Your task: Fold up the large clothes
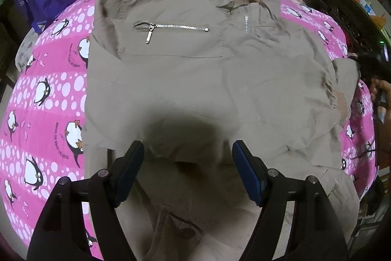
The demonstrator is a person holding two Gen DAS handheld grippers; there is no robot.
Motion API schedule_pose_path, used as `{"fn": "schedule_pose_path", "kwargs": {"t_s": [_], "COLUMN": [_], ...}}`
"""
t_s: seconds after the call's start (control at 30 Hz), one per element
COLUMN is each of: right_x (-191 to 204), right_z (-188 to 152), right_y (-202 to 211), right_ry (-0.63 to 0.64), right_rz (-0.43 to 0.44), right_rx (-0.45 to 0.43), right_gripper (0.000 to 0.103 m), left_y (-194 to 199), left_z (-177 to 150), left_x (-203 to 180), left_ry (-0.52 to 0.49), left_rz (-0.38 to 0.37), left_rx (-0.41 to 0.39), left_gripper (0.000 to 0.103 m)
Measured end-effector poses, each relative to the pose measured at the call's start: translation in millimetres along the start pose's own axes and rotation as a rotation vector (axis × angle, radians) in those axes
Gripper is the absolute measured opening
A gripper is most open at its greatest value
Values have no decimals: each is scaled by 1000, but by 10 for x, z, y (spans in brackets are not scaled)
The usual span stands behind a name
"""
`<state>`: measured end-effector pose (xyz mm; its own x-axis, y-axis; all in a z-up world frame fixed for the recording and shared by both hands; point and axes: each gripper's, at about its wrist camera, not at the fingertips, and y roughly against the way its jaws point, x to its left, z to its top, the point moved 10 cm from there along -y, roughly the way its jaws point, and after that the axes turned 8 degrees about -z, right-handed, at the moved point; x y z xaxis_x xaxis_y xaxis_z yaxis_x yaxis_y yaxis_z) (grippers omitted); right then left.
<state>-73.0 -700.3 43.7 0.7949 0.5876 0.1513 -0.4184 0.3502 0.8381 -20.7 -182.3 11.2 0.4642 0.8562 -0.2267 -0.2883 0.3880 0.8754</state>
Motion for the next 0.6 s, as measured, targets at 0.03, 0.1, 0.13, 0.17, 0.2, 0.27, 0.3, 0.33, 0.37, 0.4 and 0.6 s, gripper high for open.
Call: {"fn": "schedule_pose_path", "kwargs": {"t_s": [0.03, 0.1, 0.13, 0.17, 0.2, 0.27, 0.3, 0.33, 0.37, 0.4, 0.6], "right_x": [28, 122, 194, 272, 391, 632, 776, 926, 1113, 1280, 2148], "right_z": [20, 49, 58, 54, 32, -39, -100, -182, -303, -435, -1468], "right_y": [131, 389, 541, 691, 883, 1224, 1416, 1592, 1772, 1928, 2378], "right_ry": [7, 22, 36, 55, 90, 162, 208, 257, 315, 371, 655], "right_rz": [31, 107, 152, 191, 238, 314, 353, 395, 449, 496, 727], "right_rx": [-20, -48, -64, -79, -97, -133, -158, -176, -185, -190, -92], "right_gripper": [11, 11, 10, 10, 10, 10, 10, 10, 10, 10, 1], "left_y": [2, 10, 19, 31, 45, 85, 102, 116, 132, 140, 246], "left_z": [-3, -3, -1, 3, 6, 18, 25, 34, 41, 43, 74], "left_x": [12, 23, 25, 28, 32, 44, 57, 75, 99, 116, 207], "left_ry": [6, 13, 18, 24, 29, 39, 46, 54, 65, 75, 128], "left_rz": [-1, -3, -6, -10, -14, -23, -26, -27, -30, -33, -61], "left_rx": [-1, -3, -5, -9, -13, -23, -28, -33, -37, -40, -75], "left_gripper": [74, 74, 74, 74, 74, 74, 74, 74, 74, 74, 74]}}
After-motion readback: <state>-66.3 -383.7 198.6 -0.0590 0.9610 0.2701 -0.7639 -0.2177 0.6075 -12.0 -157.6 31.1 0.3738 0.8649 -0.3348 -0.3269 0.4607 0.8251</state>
